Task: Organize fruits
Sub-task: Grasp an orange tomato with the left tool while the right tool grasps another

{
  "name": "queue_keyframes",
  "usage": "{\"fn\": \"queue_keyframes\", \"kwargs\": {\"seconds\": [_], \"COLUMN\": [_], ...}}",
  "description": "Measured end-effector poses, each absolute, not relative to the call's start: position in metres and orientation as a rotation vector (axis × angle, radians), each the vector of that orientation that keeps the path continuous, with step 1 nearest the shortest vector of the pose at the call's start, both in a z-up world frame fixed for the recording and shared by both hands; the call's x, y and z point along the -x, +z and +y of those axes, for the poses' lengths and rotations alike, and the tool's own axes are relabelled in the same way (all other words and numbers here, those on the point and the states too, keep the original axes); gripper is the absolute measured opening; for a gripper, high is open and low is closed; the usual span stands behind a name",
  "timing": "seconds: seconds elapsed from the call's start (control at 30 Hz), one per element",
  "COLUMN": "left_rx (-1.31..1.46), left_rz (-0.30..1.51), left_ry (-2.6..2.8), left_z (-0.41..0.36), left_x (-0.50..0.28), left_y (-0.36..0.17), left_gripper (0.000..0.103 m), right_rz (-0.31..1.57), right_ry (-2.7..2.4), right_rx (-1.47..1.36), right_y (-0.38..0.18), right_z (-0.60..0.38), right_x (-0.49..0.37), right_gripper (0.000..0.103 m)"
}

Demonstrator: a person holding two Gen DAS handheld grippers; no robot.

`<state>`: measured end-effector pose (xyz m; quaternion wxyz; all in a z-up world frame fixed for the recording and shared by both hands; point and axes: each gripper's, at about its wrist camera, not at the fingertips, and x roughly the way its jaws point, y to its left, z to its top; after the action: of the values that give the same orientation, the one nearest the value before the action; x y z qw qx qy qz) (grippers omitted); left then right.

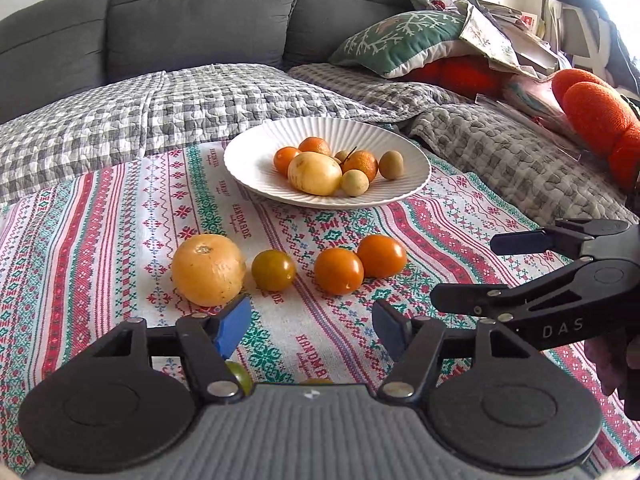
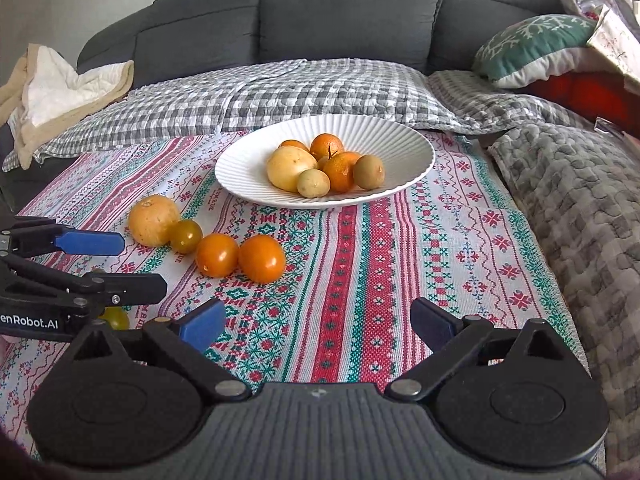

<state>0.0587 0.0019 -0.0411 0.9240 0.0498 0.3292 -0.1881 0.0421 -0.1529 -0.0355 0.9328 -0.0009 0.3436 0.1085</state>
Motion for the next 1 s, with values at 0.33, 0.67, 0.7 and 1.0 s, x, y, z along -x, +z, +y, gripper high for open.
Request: {"fn": "queue_keyframes", "kwargs": {"seconds": [0.33,0.67,0.7,1.0], "left_rx": [-0.051,-0.029,-0.029,-0.017], "left_rz": [0.695,0.699,0.7,0.739], "left_ry": [-0.409,-0.375,-0.375,-0.342], "left_z": [-0.012,-0.021,-0.021,-0.012], "left_x": [-0.081,-0.091,-0.091,-0.088], "left_y": [-0.046,-0.046,-0.046,-0.039], "left_gripper": [0.032,0.02,0.02,0.019], "right_rz": [0.733,0.734,0.734,0.731], "right_ry": [0.246,0.256,0.257,0.274], "right_rx": [0.023,0.026,0.026,0.025], "right_y": [-0.044,-0.046,-0.046,-0.045], "right_z": [-0.151,-0.149,-0.149,-0.145], "right_x": [-0.05,-0.055,-0.055,-0.06], "right_gripper": [0.08,0.081,0.081,0.076]}}
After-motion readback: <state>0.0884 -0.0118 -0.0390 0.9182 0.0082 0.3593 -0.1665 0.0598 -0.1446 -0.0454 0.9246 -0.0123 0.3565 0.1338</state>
